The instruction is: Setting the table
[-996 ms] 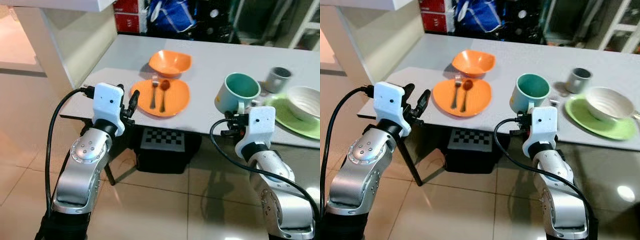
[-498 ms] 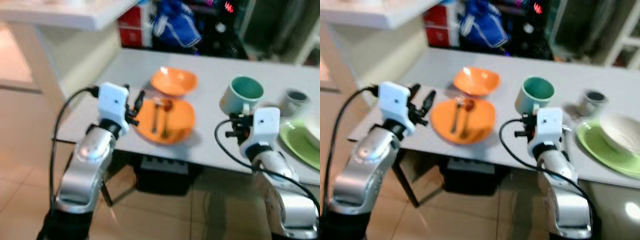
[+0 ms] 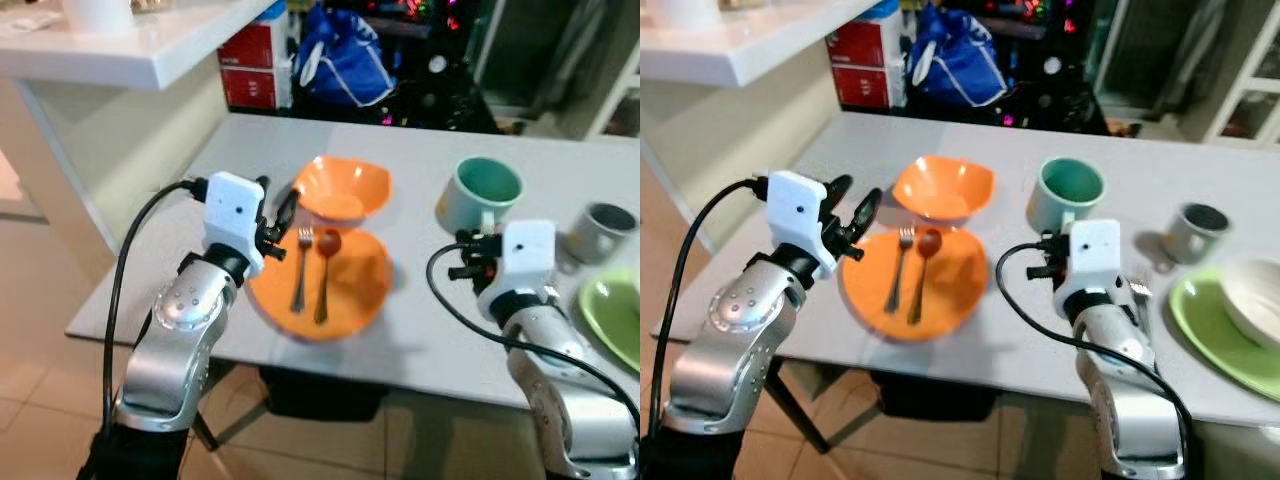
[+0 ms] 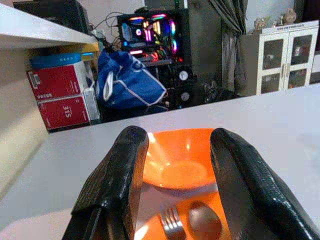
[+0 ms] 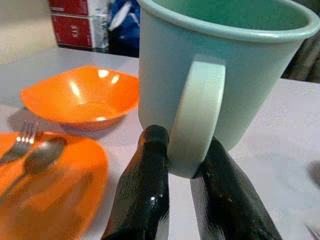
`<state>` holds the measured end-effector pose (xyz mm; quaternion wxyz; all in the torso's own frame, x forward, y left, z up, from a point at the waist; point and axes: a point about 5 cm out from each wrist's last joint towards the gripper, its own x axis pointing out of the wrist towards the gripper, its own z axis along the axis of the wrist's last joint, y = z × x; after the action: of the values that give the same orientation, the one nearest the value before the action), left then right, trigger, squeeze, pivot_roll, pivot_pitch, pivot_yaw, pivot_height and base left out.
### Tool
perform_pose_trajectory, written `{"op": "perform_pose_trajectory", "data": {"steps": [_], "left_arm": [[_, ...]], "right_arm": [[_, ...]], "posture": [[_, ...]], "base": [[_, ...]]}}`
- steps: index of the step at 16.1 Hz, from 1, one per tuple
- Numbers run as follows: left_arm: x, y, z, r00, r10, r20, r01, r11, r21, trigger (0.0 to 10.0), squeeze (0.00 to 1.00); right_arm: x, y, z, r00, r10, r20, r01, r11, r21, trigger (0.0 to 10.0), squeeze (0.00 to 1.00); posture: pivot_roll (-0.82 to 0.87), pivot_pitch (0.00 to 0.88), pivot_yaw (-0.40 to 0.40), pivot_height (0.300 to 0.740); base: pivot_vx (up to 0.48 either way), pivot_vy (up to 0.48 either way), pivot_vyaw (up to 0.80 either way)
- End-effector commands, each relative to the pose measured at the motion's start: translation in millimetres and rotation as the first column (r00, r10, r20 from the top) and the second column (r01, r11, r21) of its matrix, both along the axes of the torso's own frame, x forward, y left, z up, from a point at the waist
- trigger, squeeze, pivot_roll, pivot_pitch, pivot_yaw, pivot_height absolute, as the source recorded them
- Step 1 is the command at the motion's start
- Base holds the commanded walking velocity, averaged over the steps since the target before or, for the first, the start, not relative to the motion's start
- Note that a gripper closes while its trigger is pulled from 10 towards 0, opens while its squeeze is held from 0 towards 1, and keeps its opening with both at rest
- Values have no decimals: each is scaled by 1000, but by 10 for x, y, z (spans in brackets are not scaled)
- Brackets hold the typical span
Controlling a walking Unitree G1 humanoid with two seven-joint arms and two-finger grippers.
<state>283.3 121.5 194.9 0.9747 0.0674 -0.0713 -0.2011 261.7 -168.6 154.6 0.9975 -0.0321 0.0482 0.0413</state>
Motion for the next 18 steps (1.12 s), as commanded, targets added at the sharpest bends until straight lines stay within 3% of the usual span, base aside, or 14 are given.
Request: {"op": "perform_pose_trajectory", "data": {"steps": [1, 6, 10, 16, 18], "left_arm": [[-43, -9, -42, 998, -63, -25, 64, 997, 31, 10000, 0], [-185, -212, -109, 951, -303, -67, 307, 949, 71, 10000, 0], [-198, -252, -120, 939, -336, -76, 341, 938, 66, 10000, 0], [-230, -263, -131, 935, -342, -97, 349, 935, 66, 10000, 0], [-241, -270, -143, 933, -345, -105, 352, 934, 66, 10000, 0]], "right_arm": [[20, 50, 38, 999, 26, 23, -26, 1000, -1, 10000, 0], [133, -155, 31, 999, 5, 39, -2, 998, -67, 10000, 0], [301, -236, -81, 1000, 11, 13, -10, 997, -76, 10000, 0], [875, -238, -339, 996, 24, -87, -25, 999, -19, 10000, 0], [945, -212, -340, 995, 45, -91, -47, 999, -18, 10000, 0]], "posture": [[3, 0, -10, 740], [-17, 0, -4, 740], [-19, 0, -16, 740], [-10, 0, -33, 740], [-6, 0, -37, 740]], "base": [[0, 0, 0], [0, 0, 0], [0, 0, 0], [0, 0, 0], [0, 0, 0]]}}
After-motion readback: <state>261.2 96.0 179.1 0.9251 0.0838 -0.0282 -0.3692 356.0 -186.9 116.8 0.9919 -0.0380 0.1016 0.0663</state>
